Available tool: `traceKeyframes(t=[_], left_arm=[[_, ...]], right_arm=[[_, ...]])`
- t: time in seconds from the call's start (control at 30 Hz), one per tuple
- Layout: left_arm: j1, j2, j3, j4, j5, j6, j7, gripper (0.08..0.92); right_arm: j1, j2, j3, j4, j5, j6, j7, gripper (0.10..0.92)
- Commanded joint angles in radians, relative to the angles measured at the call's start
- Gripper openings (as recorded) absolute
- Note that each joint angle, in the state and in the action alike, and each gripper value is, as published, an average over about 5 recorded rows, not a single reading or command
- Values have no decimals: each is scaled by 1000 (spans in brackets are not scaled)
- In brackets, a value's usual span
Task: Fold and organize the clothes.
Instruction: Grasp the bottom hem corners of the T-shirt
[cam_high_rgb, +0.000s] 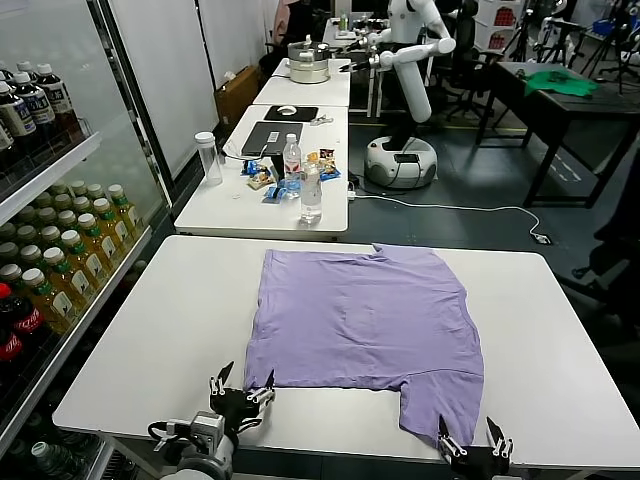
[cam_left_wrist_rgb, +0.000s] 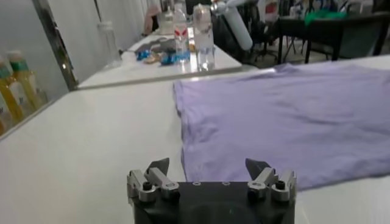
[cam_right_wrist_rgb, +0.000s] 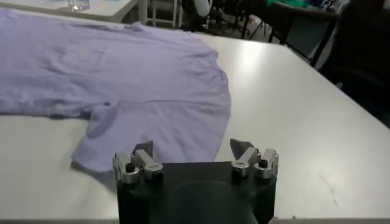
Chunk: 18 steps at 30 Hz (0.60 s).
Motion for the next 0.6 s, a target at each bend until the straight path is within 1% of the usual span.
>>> traceKeyframes(t=[0.03,0.1,0.23,0.6], left_arm=[[-30,9,19,33,3,52,-15,787],[-27,9,22,34,4,52,-16,740],[-26,9,23,43,2,53,-23,636],[-18,9,23,29,-91,47,-8,316]], right_arm=[[1,2,-7,-37,38,-14,4,768],[2,2,-6,-39,51,-12,3,721],[0,0,-5,-33,67,-8,-3,601],[1,-18,26,7,79,23,-31,289]])
